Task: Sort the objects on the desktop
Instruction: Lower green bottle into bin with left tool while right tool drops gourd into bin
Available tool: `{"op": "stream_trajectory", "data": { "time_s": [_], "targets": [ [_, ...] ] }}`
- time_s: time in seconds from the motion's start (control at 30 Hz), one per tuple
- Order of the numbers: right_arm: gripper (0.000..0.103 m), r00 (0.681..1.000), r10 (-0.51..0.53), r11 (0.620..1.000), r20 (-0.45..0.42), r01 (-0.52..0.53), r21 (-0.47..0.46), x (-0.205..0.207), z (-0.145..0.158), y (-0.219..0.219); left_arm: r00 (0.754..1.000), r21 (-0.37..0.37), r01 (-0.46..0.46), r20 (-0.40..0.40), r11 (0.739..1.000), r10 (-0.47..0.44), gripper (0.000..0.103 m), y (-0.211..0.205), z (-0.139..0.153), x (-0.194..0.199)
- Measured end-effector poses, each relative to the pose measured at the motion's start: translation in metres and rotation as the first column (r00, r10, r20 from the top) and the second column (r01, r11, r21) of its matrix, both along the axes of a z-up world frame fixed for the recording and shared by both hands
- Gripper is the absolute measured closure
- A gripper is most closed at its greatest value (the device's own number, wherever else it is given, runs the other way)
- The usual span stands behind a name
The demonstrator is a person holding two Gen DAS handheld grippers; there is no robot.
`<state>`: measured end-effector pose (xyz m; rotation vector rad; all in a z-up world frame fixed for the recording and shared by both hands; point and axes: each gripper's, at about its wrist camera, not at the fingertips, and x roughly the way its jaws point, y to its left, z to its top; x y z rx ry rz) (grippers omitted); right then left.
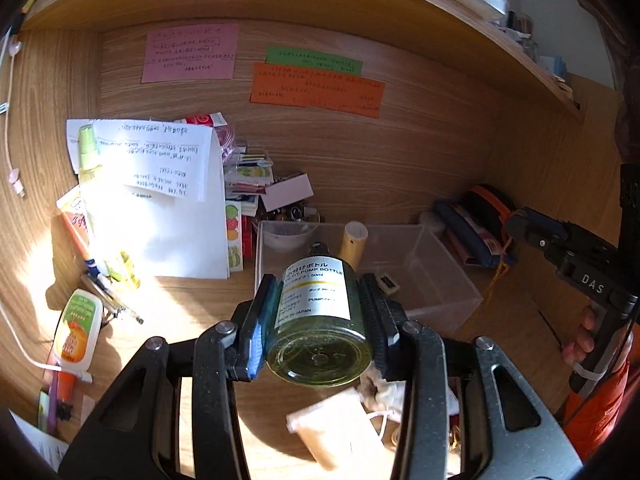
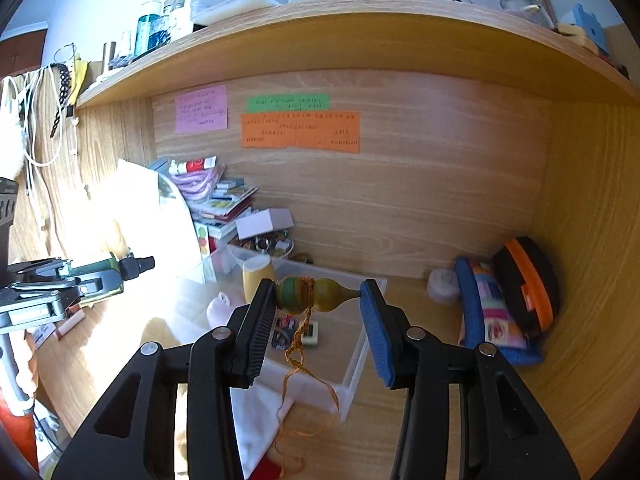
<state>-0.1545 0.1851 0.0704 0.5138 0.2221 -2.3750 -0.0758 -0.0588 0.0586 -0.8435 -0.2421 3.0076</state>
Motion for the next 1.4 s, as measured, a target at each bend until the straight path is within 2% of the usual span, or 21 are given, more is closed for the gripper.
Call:
{"op": "stream_trajectory", "data": {
  "time_s": [0.37,0.6,0.7,0.8,1.03,1.4],
  "targets": [
    [0.063,1.000,-0.014,1.000,-0.025,0.014,0.004,-0.042,0.014,-0.021,0.999,0.001,-0.008,0.048,1.000,0.008,0.062,-0.010,-0.007,-0.061],
    [0.063,0.998,-0.032,0.995,0.058,0.026,0.095,-0.079,-0.022,-0.045,0.991,0.003,0.012,0.135,1.000,-0.012,0.062,-0.012,-0.029,-0.102],
    [0.063,0.994,-0.033,0.994,0.106,0.021,0.111,-0.093,-0.037,-0.048,0.985,-0.030,0.007,0.173,1.000,-0.002,0.062,-0.010,-0.038,-0.121],
    [0.063,0.988,-0.036,0.992,0.152,0.017,0.127,-0.103,-0.052,-0.050,0.979,-0.033,0.023,0.203,0.999,-0.016,0.062,-0.008,-0.047,-0.136],
    [0.063,0.975,-0.036,0.985,0.221,-0.002,0.170,-0.116,-0.078,-0.058,0.971,-0.065,0.022,0.240,0.998,-0.006,0.062,-0.004,-0.064,-0.148],
    [0.063,0.981,0.013,0.963,0.194,-0.065,0.263,-0.104,-0.096,-0.082,0.962,-0.037,0.023,0.274,0.999,-0.012,0.062,-0.012,-0.075,-0.153]
  ]
}}
